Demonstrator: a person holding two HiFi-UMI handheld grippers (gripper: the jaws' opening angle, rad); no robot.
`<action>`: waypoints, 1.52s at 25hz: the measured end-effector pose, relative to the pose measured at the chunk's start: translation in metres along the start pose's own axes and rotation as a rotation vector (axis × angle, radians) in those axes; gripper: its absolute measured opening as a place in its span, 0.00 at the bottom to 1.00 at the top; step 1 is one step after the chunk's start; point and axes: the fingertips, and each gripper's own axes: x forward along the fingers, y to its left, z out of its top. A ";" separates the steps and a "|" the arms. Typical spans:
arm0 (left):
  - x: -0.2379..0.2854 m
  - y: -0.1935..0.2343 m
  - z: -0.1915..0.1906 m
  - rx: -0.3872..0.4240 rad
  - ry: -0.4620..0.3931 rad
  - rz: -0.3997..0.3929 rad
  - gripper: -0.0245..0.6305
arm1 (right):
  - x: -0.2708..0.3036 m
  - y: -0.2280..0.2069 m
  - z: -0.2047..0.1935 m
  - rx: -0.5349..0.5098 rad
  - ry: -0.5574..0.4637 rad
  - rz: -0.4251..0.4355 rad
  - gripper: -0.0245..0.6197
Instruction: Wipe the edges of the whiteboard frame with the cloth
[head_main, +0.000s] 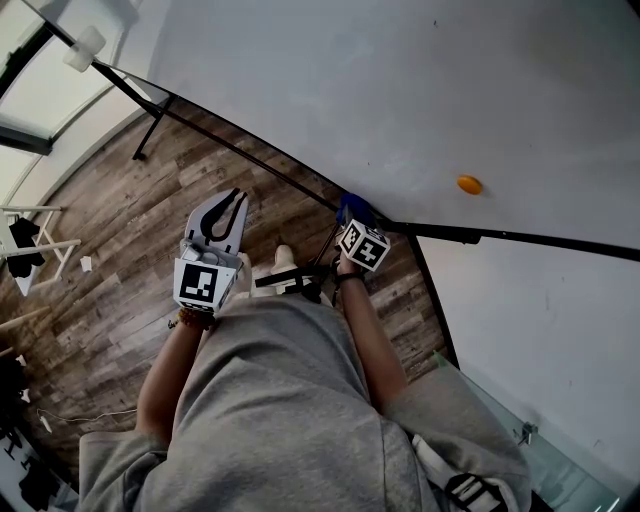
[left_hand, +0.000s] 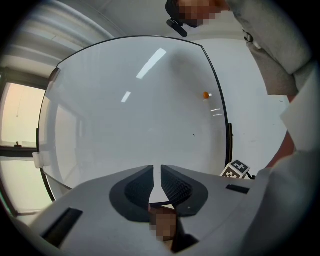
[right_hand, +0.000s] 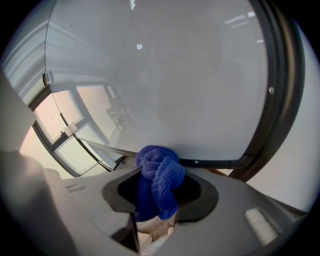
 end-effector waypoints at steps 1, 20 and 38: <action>-0.001 0.002 0.000 0.000 0.001 0.002 0.11 | 0.000 0.001 0.000 0.007 -0.001 0.001 0.30; -0.017 0.052 -0.007 -0.004 0.055 0.033 0.11 | 0.015 0.036 0.002 0.034 0.024 0.013 0.30; -0.010 0.102 -0.004 -0.040 0.006 0.084 0.11 | 0.035 0.082 0.004 0.012 0.049 0.055 0.30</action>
